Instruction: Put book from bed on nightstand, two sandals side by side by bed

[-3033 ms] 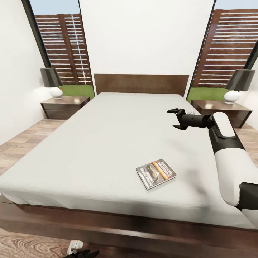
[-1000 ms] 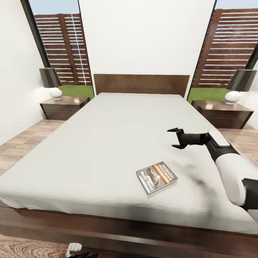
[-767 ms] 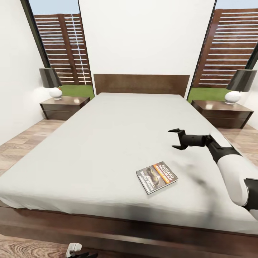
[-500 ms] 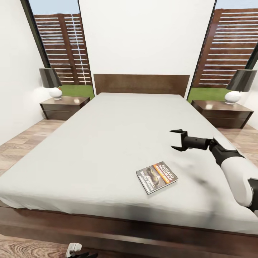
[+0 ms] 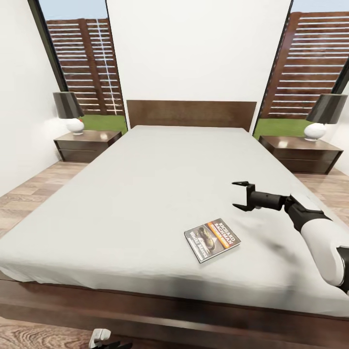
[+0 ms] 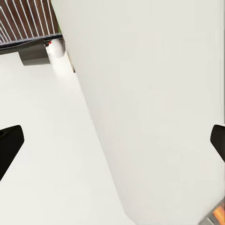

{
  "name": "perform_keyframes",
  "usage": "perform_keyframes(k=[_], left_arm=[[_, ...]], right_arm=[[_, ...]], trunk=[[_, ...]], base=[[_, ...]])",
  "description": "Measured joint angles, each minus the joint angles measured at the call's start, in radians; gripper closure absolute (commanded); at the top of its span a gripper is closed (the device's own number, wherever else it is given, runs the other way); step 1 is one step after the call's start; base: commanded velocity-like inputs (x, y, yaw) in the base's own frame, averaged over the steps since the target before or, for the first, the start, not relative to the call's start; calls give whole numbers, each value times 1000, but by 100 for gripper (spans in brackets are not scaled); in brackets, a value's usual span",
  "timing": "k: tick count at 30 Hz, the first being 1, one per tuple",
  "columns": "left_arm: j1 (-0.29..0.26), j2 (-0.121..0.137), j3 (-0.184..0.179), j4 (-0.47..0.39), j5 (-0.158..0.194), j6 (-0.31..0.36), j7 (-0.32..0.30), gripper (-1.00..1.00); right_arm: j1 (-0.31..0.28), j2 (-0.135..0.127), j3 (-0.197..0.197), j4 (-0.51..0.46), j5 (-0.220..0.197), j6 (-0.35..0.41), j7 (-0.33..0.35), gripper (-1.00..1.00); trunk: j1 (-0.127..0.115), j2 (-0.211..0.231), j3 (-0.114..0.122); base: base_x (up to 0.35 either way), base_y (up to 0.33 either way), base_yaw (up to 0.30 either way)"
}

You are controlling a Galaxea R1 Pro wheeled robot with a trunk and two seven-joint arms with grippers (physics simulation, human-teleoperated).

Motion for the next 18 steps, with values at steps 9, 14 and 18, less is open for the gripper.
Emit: perform_keyframes(k=[9,14,18], left_arm=[[0,0,0,0,0,0,0,-100],[0,0,0,0,0,0,0,-100],[0,0,0,0,0,0,0,-100]], right_arm=[[8,2,2,4,0,0,1,-100],[25,3,3,4,0,0,1,-100],[38,5,4,5,0,0,1,-100]], trunk=[[0,0,0],[0,0,0],[0,0,0]], base=[[0,0,0],[0,0,0],[0,0,0]])
